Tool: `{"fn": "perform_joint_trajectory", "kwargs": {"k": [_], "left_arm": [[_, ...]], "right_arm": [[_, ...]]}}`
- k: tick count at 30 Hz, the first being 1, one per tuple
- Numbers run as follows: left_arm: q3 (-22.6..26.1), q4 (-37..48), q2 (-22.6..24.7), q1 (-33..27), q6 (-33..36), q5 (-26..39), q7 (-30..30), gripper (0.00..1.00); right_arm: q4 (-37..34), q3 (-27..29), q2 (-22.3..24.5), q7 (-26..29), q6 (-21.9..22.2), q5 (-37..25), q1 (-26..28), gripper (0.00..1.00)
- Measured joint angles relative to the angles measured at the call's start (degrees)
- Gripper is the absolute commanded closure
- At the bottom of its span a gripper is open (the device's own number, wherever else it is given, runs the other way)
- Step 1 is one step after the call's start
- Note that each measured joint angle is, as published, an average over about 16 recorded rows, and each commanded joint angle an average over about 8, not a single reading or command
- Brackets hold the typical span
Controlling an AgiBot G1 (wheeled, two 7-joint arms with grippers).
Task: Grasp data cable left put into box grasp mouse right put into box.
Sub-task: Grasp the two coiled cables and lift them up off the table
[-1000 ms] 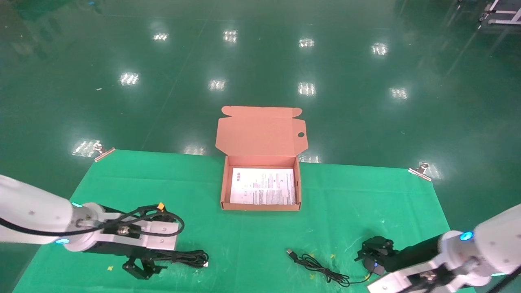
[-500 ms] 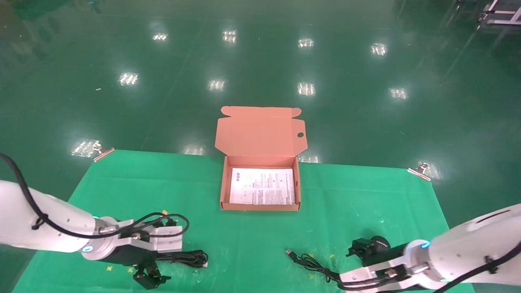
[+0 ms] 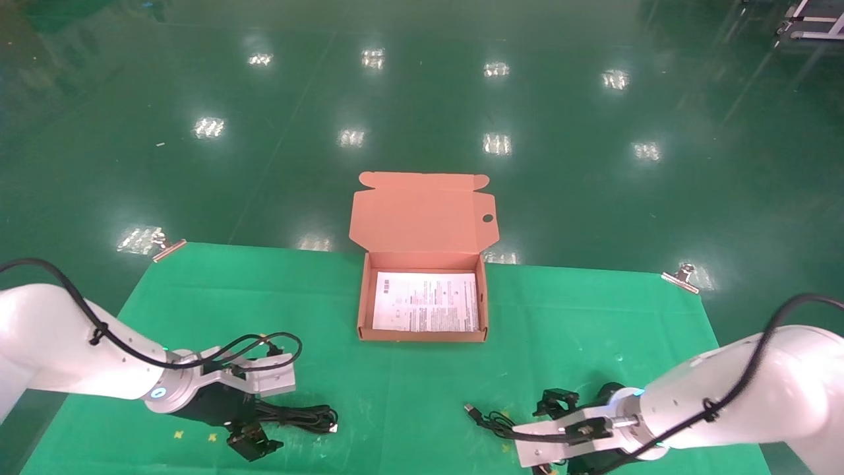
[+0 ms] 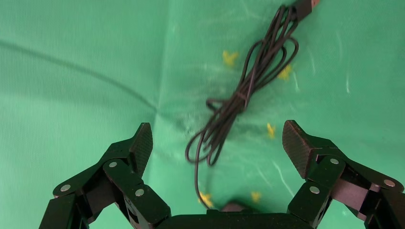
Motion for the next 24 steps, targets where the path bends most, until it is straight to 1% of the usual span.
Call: {"fn": "perform_joint_trajectory", "kwargs": {"k": [2, 3, 4, 10, 11, 12, 24], "left_arm": [[-0.25, 2.09, 0.49, -0.39, -0.51, -0.41, 0.98, 0.0], [-0.39, 3.14, 0.71, -0.59, -0.73, -0.63, 1.45, 0.04], [-0.52, 4.15, 0.91, -0.79, -0.91, -0.86, 1.9, 0.11], [-1.22, 8.44, 1.65, -1.75, -1.52, -2.0, 3.68, 0.86], [-1.31, 8.87, 1.71, -1.86, -1.56, -2.16, 3.85, 0.95], [-1.38, 9.23, 1.75, -1.95, -1.59, -2.28, 4.0, 1.0], [-1.45, 9.52, 1.76, -2.07, -1.55, -2.44, 4.21, 1.0]], "right_arm": [[-2.04, -0.02, -1.03, -0.42, 0.39, 0.19, 0.18, 0.0], [-3.04, -0.04, -1.52, -0.69, 0.57, 0.27, 0.27, 0.02], [-4.01, -0.06, -1.99, -0.95, 0.75, 0.34, 0.36, 0.09], [-8.18, -0.19, -3.95, -2.23, 1.55, 0.6, 0.79, 0.84], [-8.57, -0.24, -4.14, -2.4, 1.64, 0.56, 0.85, 0.95], [-8.88, -0.28, -4.3, -2.56, 1.71, 0.52, 0.89, 1.0], [-9.17, -0.36, -4.43, -2.74, 1.77, 0.45, 1.01, 1.0]]}}
